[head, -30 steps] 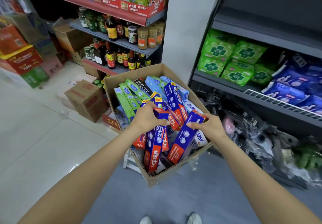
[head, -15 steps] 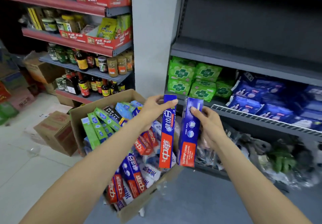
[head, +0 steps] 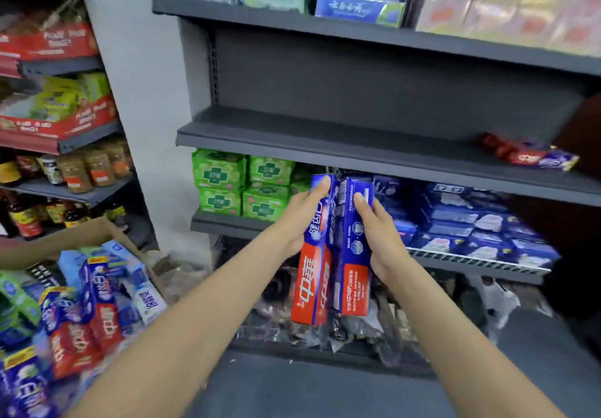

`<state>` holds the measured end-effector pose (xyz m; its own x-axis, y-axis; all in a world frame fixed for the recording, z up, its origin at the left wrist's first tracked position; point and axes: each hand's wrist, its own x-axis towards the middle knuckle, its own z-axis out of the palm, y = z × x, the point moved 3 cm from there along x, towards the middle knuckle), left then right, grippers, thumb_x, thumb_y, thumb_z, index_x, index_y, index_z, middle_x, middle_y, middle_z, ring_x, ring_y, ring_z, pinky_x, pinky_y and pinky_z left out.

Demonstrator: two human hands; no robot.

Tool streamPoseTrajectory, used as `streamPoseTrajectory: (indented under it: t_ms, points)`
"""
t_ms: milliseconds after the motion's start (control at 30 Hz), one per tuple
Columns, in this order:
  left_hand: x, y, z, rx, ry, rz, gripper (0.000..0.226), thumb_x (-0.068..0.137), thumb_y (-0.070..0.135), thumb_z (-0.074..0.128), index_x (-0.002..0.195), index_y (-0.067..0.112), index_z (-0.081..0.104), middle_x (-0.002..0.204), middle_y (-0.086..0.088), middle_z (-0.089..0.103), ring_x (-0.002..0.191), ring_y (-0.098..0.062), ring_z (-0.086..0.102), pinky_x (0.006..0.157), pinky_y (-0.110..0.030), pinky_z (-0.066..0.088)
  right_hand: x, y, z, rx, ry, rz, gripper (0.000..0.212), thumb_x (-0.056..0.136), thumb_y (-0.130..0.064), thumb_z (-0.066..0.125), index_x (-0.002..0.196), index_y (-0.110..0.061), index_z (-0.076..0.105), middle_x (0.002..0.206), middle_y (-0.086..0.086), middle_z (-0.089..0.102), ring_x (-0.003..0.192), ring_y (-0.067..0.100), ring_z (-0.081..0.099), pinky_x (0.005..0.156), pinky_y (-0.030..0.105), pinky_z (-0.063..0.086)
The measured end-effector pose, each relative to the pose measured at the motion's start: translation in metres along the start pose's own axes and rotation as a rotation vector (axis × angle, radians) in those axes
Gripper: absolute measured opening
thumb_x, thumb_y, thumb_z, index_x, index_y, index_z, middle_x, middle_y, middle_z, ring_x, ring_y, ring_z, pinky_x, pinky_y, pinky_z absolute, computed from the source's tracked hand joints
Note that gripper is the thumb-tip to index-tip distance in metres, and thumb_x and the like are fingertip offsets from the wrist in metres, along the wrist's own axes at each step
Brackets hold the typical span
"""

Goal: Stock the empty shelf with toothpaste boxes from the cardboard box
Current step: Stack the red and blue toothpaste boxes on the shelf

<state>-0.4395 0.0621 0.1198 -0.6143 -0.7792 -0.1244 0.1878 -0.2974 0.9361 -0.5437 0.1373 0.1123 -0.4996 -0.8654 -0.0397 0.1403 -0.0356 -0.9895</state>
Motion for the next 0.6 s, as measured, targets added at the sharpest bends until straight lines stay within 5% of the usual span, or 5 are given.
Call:
streamPoseTrajectory:
  t_ms: [167,233,433,600]
  points:
    - [0.048,-0.025,0.093,-0.067,-0.11,-0.106,0.044,0.093,0.05,0.047,0.099,0.012,0.066,0.089,-0.01,0.074,0.08,-0.021,0.071,0.081,-0.038,0.055,0.023,-0.029,-0.092,-0.051,0.033,0.037,0.029,0.094,-0.051,0.043,0.104,-0.027,0.056,0.095,-0.002,0.07,0.079,0.014,0.069,0.061,0.027,0.051]
    - [0.068,-0.031,0.127,-0.019,-0.15,-0.128,0.048,0.09,0.053,0.05,0.106,0.011,0.065,0.093,-0.01,0.073,0.084,-0.023,0.07,0.086,-0.041,0.054,0.033,-0.038,-0.126,-0.061,0.075,0.038,0.037,0.093,-0.053,0.044,0.112,-0.024,0.056,0.102,0.001,0.07,0.085,0.016,0.069,0.067,0.03,0.052]
    - [0.138,-0.048,0.223,0.069,-0.212,-0.157,0.046,0.089,0.056,0.049,0.089,0.014,0.066,0.085,-0.008,0.072,0.071,-0.02,0.068,0.073,-0.033,0.055,0.072,-0.051,-0.218,0.172,0.093,0.197,0.048,0.088,-0.057,0.048,0.106,-0.016,0.066,0.092,0.008,0.075,0.077,0.023,0.072,0.067,0.035,0.058]
    - [0.222,-0.055,0.31,0.379,-0.158,0.028,0.054,0.095,0.056,0.037,0.117,0.01,0.054,0.116,-0.012,0.064,0.104,-0.027,0.063,0.096,-0.041,0.048,0.126,-0.064,-0.29,0.248,0.113,0.117,0.049,0.086,-0.057,0.048,0.108,-0.017,0.066,0.097,0.011,0.074,0.079,0.023,0.072,0.065,0.033,0.059]
